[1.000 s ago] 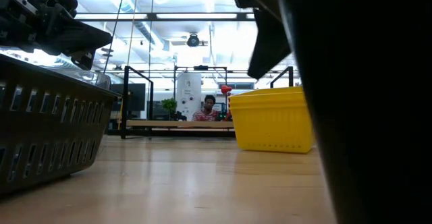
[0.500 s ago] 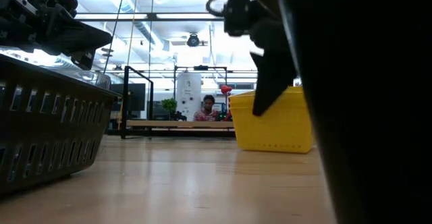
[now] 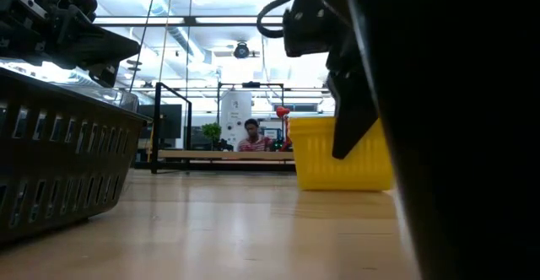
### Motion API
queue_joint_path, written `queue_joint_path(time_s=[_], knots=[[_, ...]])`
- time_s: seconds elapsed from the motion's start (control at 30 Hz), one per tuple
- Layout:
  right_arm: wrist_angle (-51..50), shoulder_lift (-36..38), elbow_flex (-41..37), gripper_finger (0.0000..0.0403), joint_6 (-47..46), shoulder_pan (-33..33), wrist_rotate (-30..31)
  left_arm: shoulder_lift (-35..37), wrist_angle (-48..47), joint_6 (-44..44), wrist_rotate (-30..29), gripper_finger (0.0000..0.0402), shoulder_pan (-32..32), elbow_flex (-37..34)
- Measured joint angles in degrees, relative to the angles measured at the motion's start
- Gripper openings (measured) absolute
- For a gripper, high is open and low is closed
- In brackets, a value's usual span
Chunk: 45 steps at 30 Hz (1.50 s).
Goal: Stack baskets on shelf by color
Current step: Put the stacked yellow bins on the shelf
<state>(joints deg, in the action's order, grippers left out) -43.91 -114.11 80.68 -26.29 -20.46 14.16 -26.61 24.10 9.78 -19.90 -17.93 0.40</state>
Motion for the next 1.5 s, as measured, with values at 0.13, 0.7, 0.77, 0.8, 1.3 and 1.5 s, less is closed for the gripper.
queue_joint_path(time_s=[0.13, 0.7, 0.77, 0.8, 1.3, 1.5], knots=[[-0.22, 1.54, -0.01, 0.0024, 5.32, -1.09, -2.85, 0.00, 0.01, 0.00, 0.02, 0.0035, 0.01, -0.01], [-3.09, 17.83, -0.04, 0.0017, 16.82, 5.14, 4.21, 0.00, 0.02, 0.00, 0.00, 0.0031, 0.00, 0.00], [-3.08, 17.72, -0.04, 0.0017, 18.72, 7.19, 4.16, 0.00, 0.02, 0.00, 0.01, 0.0034, 0.02, -0.01], [-3.09, 17.46, -0.04, 0.0017, 19.73, 8.31, 4.02, 0.00, 0.02, 0.00, 0.00, 0.0036, 0.00, 0.00], [-2.51, 15.67, -0.70, 0.0017, 34.53, 27.83, 0.18, 0.00, 0.02, 0.00, 0.00, 0.0029, 0.00, -0.01], [-1.38, 15.70, -0.85, 0.0023, 38.49, 32.94, -1.88, 0.00, 0.02, 0.00, 0.01, 0.0038, 0.01, -0.02]])
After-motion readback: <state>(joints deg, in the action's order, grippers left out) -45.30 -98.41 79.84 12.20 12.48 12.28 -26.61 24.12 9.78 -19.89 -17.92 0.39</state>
